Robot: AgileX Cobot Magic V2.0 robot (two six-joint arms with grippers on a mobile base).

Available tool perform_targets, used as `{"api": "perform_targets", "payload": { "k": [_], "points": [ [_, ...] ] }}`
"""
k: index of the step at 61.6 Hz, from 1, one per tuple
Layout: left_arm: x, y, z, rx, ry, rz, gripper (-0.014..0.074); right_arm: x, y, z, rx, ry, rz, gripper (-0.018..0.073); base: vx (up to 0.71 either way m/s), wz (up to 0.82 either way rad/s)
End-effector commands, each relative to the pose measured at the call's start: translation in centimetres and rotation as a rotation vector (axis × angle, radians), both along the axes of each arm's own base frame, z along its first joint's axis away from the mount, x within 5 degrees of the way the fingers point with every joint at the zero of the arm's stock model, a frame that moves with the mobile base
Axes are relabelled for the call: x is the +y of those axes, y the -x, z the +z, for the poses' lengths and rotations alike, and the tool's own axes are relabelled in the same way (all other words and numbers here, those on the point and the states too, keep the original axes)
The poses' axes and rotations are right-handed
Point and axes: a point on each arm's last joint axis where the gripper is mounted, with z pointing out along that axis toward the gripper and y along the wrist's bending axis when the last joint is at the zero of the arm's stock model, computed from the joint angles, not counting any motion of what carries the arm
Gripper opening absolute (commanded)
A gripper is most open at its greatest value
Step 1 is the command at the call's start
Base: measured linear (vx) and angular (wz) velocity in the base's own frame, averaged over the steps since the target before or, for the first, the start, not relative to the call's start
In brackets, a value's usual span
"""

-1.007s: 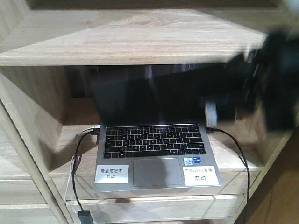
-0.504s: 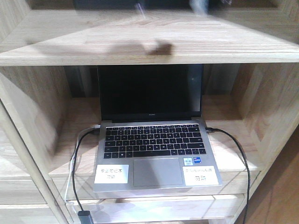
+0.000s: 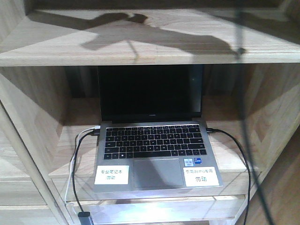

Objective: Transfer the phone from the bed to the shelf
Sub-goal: 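Lower the phone onto the upper shelf with the right gripper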

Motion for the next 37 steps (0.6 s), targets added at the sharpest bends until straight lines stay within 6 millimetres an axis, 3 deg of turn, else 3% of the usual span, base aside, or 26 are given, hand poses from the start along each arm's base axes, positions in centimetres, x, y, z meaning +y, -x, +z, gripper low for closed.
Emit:
{"api": "perform_targets", "payload": {
  "k": [1, 16, 37],
  "points": [
    [0.0, 0.2, 1.5, -0.103, 0.016, -0.002, 0.0001, 0.7, 0.6, 2.0, -0.045, -0.082, -0.024, -0.0002, 0.0, 0.0],
    [0.0, 0.2, 1.5, -0.103, 0.016, -0.002, 0.0001, 3.5, -1.2, -1.1, 0.007, -0.037, -0.016, -0.0002, 0.0, 0.0],
    [0.0, 0.2, 1.5, -0.103, 0.016, -0.002, 0.0001, 3.8, -3.0, -2.8, 0.021, -0.01, -0.072, -0.0002, 0.0, 0.0]
  ]
}}
